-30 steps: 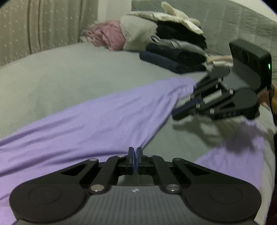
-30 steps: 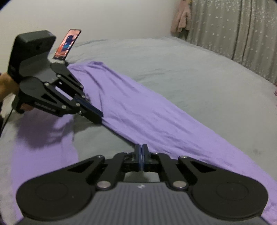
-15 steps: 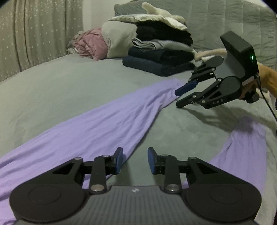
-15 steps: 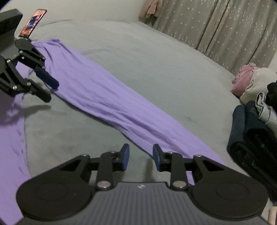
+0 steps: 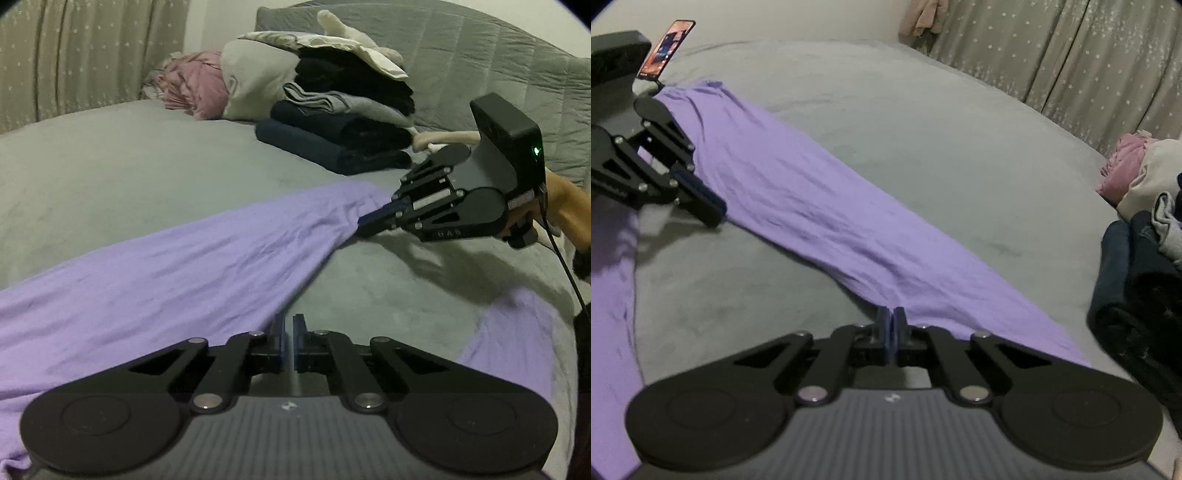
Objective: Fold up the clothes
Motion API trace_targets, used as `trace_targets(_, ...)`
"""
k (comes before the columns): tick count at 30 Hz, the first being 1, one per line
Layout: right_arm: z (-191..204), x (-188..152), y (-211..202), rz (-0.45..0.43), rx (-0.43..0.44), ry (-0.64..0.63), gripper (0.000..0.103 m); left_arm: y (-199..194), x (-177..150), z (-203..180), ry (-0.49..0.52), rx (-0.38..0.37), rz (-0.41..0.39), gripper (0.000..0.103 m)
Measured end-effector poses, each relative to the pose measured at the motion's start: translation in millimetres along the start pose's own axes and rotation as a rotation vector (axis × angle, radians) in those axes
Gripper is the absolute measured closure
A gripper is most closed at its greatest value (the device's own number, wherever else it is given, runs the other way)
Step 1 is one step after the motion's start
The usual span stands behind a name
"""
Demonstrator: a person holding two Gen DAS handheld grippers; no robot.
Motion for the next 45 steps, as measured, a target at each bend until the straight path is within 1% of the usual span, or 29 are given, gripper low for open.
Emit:
trace_targets(3, 3.6, -7.4, 1.9, 0.047, 0.009, -0.013, 0.103, 4.0, -1.7, -4.0, 0.025, 0.011, 0.023, 0.098)
trace_targets(4, 3.4, -7.6, 0.9, 0.048, 0.009, -0.002, 0.101, 3.5, -1.3, -3.9, 0.021, 0.009, 0.022, 0.097)
trace_targets(6, 0.8, -6.5, -3.1, 0.051, 0.009, 0.028, 0.096, 0.8, -0.8, -5.1, 0.027, 0.011, 0.017, 0.09)
trace_targets(7, -0.5, -6.1, -4.9, 0.046, 0.006, 0.04, 0.083, -2.2, -0.8, -6.8, 0.04, 0.018, 0.013, 0.085)
trace_targets(8, -3.5, -5.3, -8.9, 0.033, -0.001, 0.067, 0.066, -5.1, -1.2, -7.8, 0.05, 0.027, 0.007, 0.068)
trace_targets(9, -6.2, -5.1, -10.7, 0.02, -0.005, 0.084, 0.062, -8.3, -2.0, -8.3, 0.058, 0.037, -0.002, 0.059)
trace_targets(10, -10.5, -5.1, -15.1, -0.003, -0.017, 0.111, 0.06, -14.0, -2.9, -8.4, 0.069, 0.052, -0.015, 0.058)
trace_targets(12, -24.4, -6.6, -21.6, -0.031, -0.056, 0.186, 0.06, -22.3, -4.9, -4.0, 0.066, 0.07, -0.03, 0.058)
trace_targets(14, -37.5, -10.3, -22.5, -0.03, -0.102, 0.258, 0.054, -33.9, -7.9, 6.1, 0.037, 0.106, -0.051, 0.058)
trace_targets(15, -47.0, -14.8, -23.2, -0.021, -0.128, 0.313, 0.053, -38.8, -9.5, 11.9, 0.018, 0.125, -0.058, 0.058)
trace_targets(17, -68.3, -28.2, -24.7, 0.006, -0.174, 0.45, 0.053, -48.7, -13.4, 26.0, -0.024, 0.169, -0.068, 0.058)
trace_targets(19, -93.9, -49.4, -28.1, 0.031, -0.206, 0.646, 0.052, -57.2, -14.6, 37.7, -0.055, 0.205, -0.083, 0.057)
trace_targets(20, -104.8, -59.3, -30.0, 0.039, -0.215, 0.737, 0.052, -61.6, -15.0, 42.7, -0.072, 0.216, -0.091, 0.057)
trace_targets(21, -110.2, -64.5, -31.3, 0.035, -0.211, 0.788, 0.051, -65.3, -15.5, 46.5, -0.084, 0.222, -0.098, 0.057)
trace_targets(24, -123.8, -79.2, -32.9, 0.004, -0.164, 0.965, 0.051, -76.3, -17.1, 59.0, -0.121, 0.255, -0.114, 0.057)
trace_targets(27, -119.9, -78.1, -26.6, 0.019, -0.181, 0.961, 0.052, -79.4, -22.6, 70.6, -0.146, 0.319, -0.085, 0.057)
trace_targets(28, -118.5, -77.0, -25.1, 0.024, -0.185, 0.953, 0.055, -78.1, -24.7, 72.1, -0.146, 0.331, -0.07, 0.057)
trace_targets(30, -115.0, -71.0, -25.3, 0.04, -0.181, 0.906, 0.07, -76.3, -27.7, 73.4, -0.141, 0.344, -0.049, 0.057)
trace_targets(31, -113.3, -68.0, -25.4, 0.048, -0.179, 0.882, 0.088, -75.4, -30.0, 72.8, -0.131, 0.347, -0.036, 0.057)
trace_targets(32, -111.6, -65.0, -25.5, 0.056, -0.177, 0.859, 0.1, -74.6, -30.7, 71.5, -0.121, 0.344, -0.03, 0.057)
trace_targets(34, -109.6, -61.1, -27.3, 0.073, -0.199, 0.816, 0.101, -73.2, -32.0, 69.2, -0.108, 0.335, -0.016, 0.057)
trace_targets(36, -109.5, -61.8, -26.2, 0.109, -0.25, 0.778, 0.101, -71.0, -34.2, 68.4, -0.103, 0.335, 0.005, 0.057)
trace_targets(37, -109.1, -63.5, -24.2, 0.15, -0.296, 0.745, 0.101, -69.3, -35.3, 68.2, -0.098, 0.339, 0.017, 0.057)
trace_targets(39, -106.8, -64.6, -21.1, 0.169, -0.309, 0.739, 0.102, -68.3, -36.2, 67.7, -0.091, 0.346, 0.023, 0.055)
trace_targets(40, -105.7, -63.7, -21.4, 0.175, -0.325, 0.734, 0.101, -68.4, -36.4, 67.5, -0.09, 0.348, 0.023, 0.055)
trace_targets(42, -104.1, -61.8, -24.0, 0.177, -0.353, 0.73, 0.086, -70.1, -35.6, 67.1, -0.092, 0.348, 0.018, 0.053)
trace_targets(43, -101.4, -58.4, -27.1, 0.173, -0.375, 0.718, 0.069, -71.5, -34.9, 66.9, -0.094, 0.347, 0.015, 0.052)
trace_targets(44, -99.7, -56.0, -28.9, 0.169, -0.391, 0.71, 0.057, -73.1, -34.3, 66.9, -0.096, 0.352, 0.012, 0.048)
trace_targets(45, -98.9, -53.6, -30.2, 0.157, -0.391, 0.705, 0.052, -74.3, -33.7, 67.0, -0.1, 0.36, 0.009, 0.045)
Point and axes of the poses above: each gripper's, at about its wrist camera, not at the fingertips, and y roughly the way its jaws point, z to its left, x to its top, the point moved 5 cm from there along y, roughly the way its jaws point, and after that the axes turned 2 degrees about z, right-handed, at the moved point
